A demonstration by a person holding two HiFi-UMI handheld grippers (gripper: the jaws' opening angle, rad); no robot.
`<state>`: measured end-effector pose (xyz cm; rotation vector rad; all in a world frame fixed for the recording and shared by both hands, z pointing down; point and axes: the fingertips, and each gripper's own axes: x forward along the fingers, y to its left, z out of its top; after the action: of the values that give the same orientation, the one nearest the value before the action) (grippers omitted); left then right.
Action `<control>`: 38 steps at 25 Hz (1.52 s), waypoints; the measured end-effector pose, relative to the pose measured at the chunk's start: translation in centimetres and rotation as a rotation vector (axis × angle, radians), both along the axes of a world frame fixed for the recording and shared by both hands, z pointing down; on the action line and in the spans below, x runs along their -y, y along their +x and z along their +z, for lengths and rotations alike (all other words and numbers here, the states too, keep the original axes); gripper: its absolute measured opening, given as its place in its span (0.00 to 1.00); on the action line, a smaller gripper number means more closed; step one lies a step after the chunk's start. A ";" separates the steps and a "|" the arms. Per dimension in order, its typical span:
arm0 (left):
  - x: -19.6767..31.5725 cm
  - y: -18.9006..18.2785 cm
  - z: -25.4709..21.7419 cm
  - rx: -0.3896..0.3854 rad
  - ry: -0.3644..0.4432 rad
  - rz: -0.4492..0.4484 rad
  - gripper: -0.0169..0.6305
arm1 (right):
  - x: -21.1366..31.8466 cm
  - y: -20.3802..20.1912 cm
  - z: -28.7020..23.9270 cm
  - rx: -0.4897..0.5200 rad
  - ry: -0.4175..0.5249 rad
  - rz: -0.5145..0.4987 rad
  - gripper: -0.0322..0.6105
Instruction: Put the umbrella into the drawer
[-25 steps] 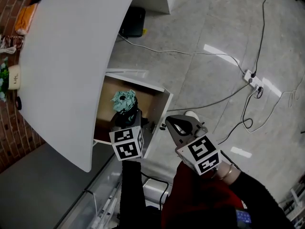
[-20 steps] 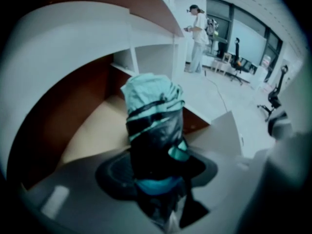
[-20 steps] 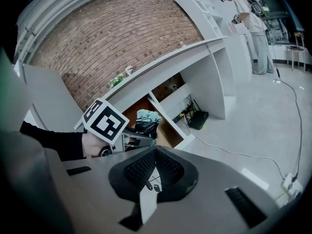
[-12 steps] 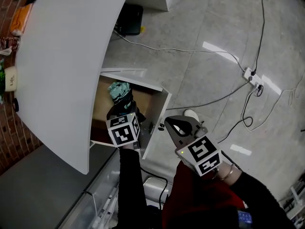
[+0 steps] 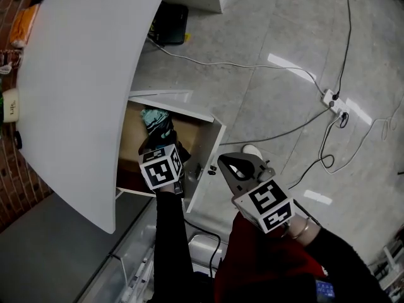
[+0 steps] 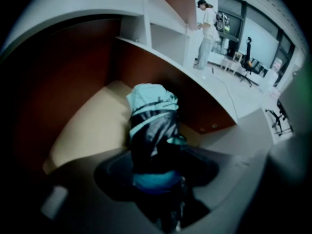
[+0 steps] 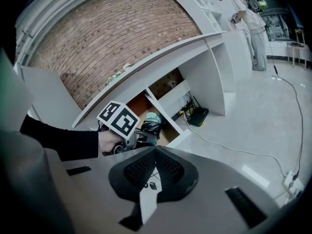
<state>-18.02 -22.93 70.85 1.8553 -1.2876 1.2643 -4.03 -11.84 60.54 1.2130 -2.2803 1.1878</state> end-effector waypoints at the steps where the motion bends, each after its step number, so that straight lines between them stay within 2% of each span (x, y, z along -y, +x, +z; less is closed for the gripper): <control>1: 0.0 0.0 0.1 0.003 -0.001 -0.001 0.42 | 0.0 0.1 0.1 -0.001 -0.002 0.000 0.05; 9: 0.4 0.1 0.8 0.032 0.013 -0.017 0.49 | -0.3 0.5 0.3 0.011 -0.017 0.012 0.05; 17: 0.2 0.9 0.4 -0.016 0.060 -0.039 0.60 | -0.3 1.6 0.2 0.024 -0.018 0.048 0.05; 22: 0.0 1.6 -1.7 -0.059 0.108 -0.058 0.60 | -0.5 2.4 -0.4 0.021 -0.011 0.065 0.05; 29: -0.7 1.8 -6.2 -0.183 0.183 -0.153 0.60 | -0.9 3.1 -2.1 0.034 0.013 0.092 0.05; 38: -3.2 2.4 -11.3 -0.250 0.258 -0.158 0.55 | -1.5 3.2 -5.4 0.033 0.070 0.093 0.05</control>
<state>-15.58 -19.75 59.58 1.9672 -1.4769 0.7860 -0.79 -10.35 55.13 1.3484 -2.3302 1.1764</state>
